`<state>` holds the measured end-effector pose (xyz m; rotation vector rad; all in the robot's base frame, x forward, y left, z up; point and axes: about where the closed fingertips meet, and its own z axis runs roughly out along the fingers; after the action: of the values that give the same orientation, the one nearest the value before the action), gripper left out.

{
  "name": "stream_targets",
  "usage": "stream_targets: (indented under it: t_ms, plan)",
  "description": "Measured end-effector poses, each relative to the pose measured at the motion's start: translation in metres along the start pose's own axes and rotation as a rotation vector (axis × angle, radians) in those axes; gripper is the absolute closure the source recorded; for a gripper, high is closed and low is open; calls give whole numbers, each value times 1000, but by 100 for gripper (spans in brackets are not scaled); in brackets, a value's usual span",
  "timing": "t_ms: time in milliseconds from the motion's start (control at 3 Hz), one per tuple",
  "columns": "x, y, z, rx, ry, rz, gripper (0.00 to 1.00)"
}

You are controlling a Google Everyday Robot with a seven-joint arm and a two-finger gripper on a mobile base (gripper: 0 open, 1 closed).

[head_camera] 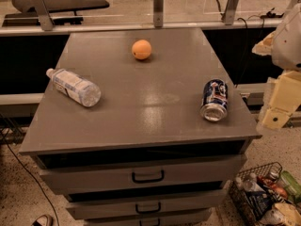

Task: Place pepsi can upright

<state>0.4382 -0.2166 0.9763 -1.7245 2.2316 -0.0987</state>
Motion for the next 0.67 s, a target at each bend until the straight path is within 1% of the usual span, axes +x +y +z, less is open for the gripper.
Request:
stream_targets:
  t_ms: [333, 667]
  plan:
    - [0, 0, 0, 0, 0, 0, 0]
    - [1, -7, 12, 8, -13, 57, 0]
